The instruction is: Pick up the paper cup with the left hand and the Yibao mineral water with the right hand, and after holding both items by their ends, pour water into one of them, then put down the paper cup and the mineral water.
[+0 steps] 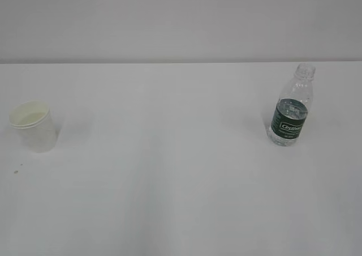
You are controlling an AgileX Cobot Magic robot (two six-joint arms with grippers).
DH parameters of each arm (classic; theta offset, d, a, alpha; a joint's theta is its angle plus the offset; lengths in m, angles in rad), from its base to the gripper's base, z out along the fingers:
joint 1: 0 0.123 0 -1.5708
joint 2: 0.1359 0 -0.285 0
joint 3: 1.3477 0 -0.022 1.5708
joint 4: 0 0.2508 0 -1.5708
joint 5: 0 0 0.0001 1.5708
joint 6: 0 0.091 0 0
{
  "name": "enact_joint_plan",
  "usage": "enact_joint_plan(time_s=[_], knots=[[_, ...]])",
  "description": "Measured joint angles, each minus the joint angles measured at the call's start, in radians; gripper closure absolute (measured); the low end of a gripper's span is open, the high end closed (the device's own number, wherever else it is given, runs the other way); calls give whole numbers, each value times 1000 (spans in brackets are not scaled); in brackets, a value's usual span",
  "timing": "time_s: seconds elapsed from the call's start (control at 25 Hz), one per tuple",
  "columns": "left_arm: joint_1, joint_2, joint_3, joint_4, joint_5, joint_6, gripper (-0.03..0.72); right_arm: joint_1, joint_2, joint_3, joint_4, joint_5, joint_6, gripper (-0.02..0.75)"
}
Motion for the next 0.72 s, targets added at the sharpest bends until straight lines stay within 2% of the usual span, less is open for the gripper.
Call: enact_joint_plan(time_s=[0.72], knots=[[0,0,0,0,0,0,139,0,0,0,0,1,0,201]])
